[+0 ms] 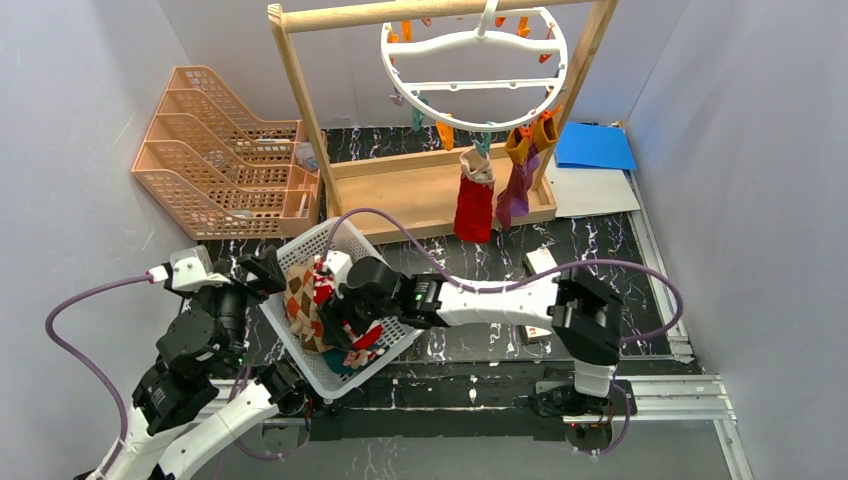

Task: Clip the socks to the hanger
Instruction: Pick up the sock from the bin.

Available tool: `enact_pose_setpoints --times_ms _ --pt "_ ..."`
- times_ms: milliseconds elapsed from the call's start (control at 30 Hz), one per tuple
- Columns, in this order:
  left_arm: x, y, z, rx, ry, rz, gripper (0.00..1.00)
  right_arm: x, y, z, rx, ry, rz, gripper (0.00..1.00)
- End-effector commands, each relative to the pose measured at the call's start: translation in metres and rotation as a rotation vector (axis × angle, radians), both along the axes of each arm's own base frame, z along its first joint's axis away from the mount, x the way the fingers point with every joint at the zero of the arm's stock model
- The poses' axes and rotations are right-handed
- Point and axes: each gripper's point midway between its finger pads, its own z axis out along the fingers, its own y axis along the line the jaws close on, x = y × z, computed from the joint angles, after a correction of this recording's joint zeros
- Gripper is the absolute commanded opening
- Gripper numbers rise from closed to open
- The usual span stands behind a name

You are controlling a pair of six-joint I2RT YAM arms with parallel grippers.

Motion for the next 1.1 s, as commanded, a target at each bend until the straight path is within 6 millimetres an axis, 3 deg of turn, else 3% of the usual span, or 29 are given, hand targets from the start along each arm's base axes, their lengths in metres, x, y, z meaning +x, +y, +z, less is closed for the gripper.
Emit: enact_pose_setpoints --times_ms 0,133,333,433,633,733,833,933,967,1067 --pt "-0.001 0.006 0.01 0.024 -0.004 0.023 0.98 0.008 0.038 0.019 0.094 -0.1 0.006 0.81" --pt "0.0 0.007 0.01 0.033 -0.002 0.03 0.98 0.016 0.048 0.005 0.076 -0.128 -0.013 0.76" --pt "-0.001 0.007 0.009 0.029 -0.006 0.032 0.98 0.018 0.058 -0.01 0.051 -0.118 -0.011 0.5" --pt "-0.002 0.008 0.008 0.025 -0.01 0.032 0.98 0.044 0.047 -0.013 0.02 -0.157 -0.146 0.37" --pt "-0.002 0.008 0.006 0.028 -0.013 0.031 0.98 0.1 0.0 0.014 0.039 -0.205 -0.419 0.18" --pt "0.001 0.005 0.005 0.042 -0.008 0.025 0.98 0.113 -0.021 0.016 0.03 -0.204 -0.479 0.17" --pt "0.004 0.001 0.003 0.055 -0.002 0.021 0.98 0.105 -0.024 0.023 0.054 -0.18 -0.428 0.24" --pt "0.007 -0.002 0.001 0.063 0.004 0.016 0.98 0.065 -0.006 0.051 0.22 -0.115 -0.207 0.48" --pt "0.007 -0.003 0.001 0.063 0.004 0.015 0.98 0.053 0.001 0.052 0.234 -0.079 -0.142 0.57" --pt "0.008 -0.005 0.002 0.065 0.003 0.01 0.98 0.025 0.023 0.043 0.227 0.03 0.008 0.64"
